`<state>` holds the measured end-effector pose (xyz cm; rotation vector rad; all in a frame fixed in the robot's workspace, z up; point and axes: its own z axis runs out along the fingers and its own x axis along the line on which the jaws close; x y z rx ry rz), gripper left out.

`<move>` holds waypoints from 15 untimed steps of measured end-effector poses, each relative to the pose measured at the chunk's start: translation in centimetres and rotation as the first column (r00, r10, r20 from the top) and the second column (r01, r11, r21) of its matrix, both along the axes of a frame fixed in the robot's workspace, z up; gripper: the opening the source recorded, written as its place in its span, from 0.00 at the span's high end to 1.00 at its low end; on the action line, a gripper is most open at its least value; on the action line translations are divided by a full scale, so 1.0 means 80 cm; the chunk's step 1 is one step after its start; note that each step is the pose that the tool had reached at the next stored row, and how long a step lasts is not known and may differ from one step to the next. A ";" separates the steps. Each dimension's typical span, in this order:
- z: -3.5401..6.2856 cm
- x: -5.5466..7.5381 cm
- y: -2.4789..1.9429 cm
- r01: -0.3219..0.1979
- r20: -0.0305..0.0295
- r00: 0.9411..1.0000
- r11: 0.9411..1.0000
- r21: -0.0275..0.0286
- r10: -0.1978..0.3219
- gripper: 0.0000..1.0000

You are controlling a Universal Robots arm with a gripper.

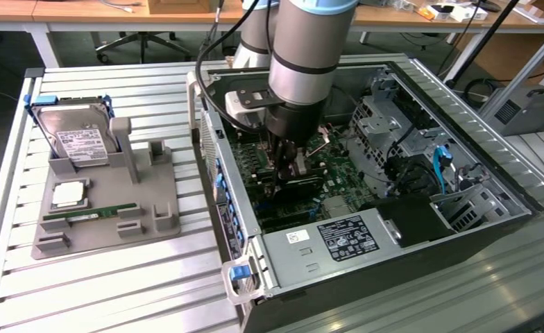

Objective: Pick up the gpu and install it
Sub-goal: 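Press down on the gpu until it lock into place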

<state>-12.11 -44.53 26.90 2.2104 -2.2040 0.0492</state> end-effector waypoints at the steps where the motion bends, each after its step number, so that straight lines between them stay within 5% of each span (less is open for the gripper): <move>1: -0.001 0.000 0.0000 0.000 0.000 1.000 1.000 0.000 0.000 0.89; 9: -0.004 0.000 0.0001 0.000 0.000 1.000 1.000 0.000 0.000 0.89; 15: 0.013 0.000 0.0002 0.000 0.000 1.000 1.000 0.000 0.000 0.89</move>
